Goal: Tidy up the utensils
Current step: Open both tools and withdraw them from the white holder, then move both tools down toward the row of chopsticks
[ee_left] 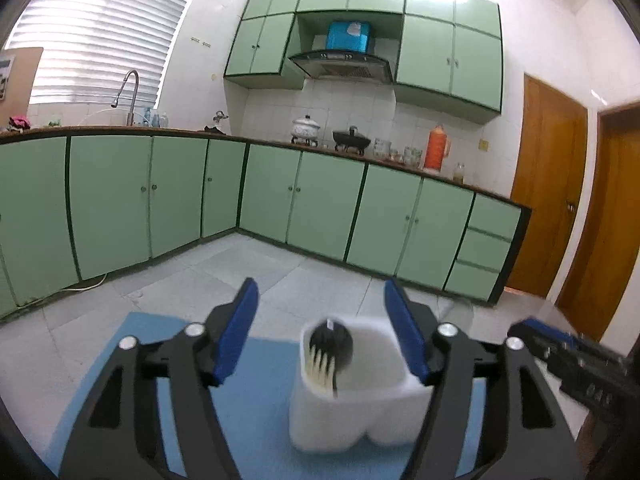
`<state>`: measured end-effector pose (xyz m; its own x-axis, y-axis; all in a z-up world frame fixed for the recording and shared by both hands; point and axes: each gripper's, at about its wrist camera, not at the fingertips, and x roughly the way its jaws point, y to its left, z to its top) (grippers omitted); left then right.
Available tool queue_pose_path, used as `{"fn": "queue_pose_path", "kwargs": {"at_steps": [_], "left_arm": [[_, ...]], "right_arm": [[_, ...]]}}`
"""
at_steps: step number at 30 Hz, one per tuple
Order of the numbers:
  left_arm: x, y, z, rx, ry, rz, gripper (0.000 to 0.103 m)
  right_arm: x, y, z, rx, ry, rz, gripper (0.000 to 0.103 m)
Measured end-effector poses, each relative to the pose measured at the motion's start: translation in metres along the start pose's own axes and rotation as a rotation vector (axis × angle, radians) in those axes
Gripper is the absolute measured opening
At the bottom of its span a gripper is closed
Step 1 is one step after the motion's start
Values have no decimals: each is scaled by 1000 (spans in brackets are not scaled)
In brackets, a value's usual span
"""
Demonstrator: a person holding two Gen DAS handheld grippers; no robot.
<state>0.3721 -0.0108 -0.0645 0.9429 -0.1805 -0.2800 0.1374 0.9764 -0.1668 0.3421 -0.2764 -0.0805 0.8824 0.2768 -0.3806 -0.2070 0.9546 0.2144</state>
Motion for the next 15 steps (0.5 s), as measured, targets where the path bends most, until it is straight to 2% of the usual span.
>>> {"fn": "queue_pose_path", "kwargs": {"at_steps": [3,5,6,9,11,15], "left_arm": [[-22,1,-13,10,53,14,77],[-36,5,-23,7,81,8,86],[-45,7,-30,9,99,14,88],[-71,9,-50,42,142,33,90],[-85,12,-60,44,170,40,91],[-119,17,-83,48,232,50,94]], "right_arm": [[-15,2,-12,-5,26,-13,33],[-30,2,-24,1,44,-27,45],[-35,1,-29,5,50,-31,47],[-60,2,-52,15,90,-56,59],[-73,0,-63,29,108,-81,74],[-103,1,-91,37,162,-118,88]]}}
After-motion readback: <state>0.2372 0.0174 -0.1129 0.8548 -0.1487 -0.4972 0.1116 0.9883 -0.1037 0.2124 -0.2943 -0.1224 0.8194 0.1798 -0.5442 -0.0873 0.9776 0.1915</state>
